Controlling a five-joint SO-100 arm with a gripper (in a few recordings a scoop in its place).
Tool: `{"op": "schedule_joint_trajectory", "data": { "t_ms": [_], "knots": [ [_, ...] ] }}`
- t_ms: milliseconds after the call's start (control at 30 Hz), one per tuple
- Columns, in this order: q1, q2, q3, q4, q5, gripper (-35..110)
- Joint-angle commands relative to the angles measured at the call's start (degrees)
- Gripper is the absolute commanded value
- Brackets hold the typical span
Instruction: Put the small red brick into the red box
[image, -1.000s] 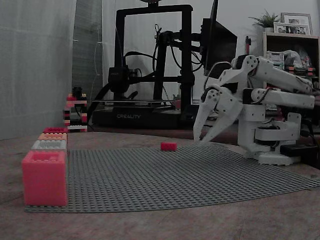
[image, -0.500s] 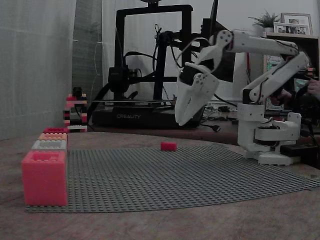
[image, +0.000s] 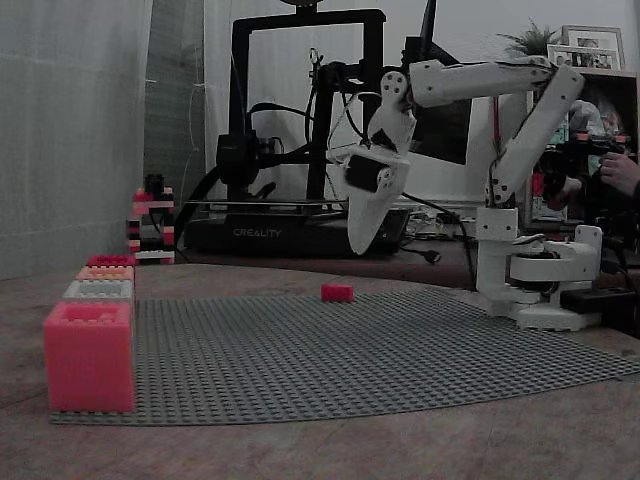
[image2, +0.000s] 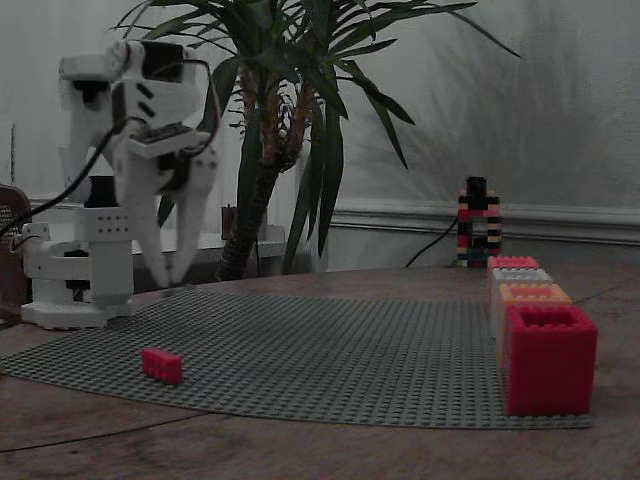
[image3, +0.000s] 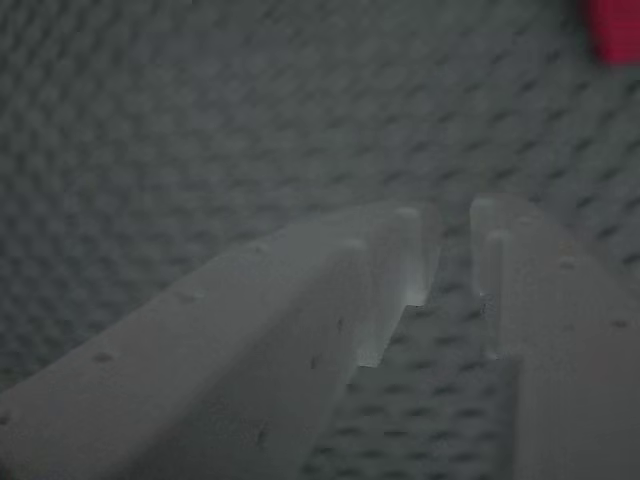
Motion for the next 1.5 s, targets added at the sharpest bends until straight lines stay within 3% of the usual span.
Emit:
{"op": "schedule_joint_trajectory", "data": {
  "t_ms": [0, 267, 533, 867, 1467],
  "knots": [
    [5.63, -2.20, -5.71, -0.35, -4.66, 0],
    [10.90, -9.49, -10.63, -3.43, -9.84, 2],
    [10.81, -16.44, -10.63, -10.37, -9.05, 10],
    [10.72, -18.02, -10.72, -10.55, -8.96, 22],
    [10.20, -24.26, -10.81, -16.35, -5.98, 20]
  ]
}}
